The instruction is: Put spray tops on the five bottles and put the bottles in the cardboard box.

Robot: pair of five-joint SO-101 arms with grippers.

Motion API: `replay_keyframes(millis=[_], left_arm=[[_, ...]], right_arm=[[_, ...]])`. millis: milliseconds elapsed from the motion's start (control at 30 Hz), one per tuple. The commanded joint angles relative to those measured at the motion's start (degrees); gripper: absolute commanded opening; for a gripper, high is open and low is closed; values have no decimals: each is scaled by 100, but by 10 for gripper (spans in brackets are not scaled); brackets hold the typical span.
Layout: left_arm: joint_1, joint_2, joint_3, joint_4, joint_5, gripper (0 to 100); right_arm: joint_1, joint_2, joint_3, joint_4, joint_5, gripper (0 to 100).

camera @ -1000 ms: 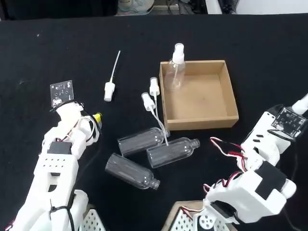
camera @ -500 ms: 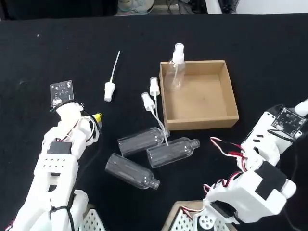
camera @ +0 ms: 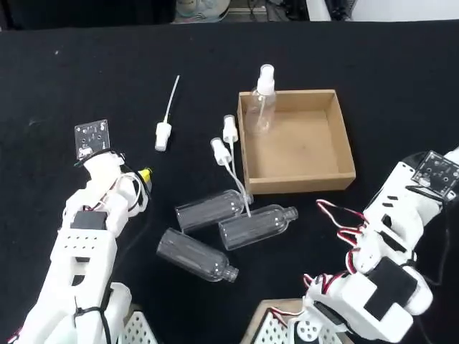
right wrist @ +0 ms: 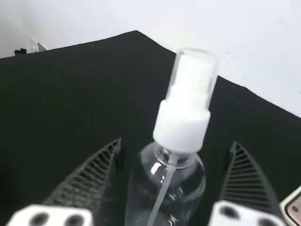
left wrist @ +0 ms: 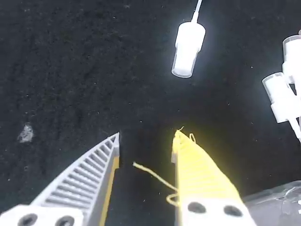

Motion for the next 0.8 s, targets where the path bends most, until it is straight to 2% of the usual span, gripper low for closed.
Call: replay_keyframes(millis=[0, 367, 767], left_arm=[[-40, -114, -57, -105, 26, 181], [-40, -114, -57, -105, 26, 181], [-40, -114, -57, -105, 26, 181]], right_arm=[[79, -295, -242, 26, -26, 300], [79, 435, -541, -9, -35, 300], [70, 488, -567, -264, -18, 300]])
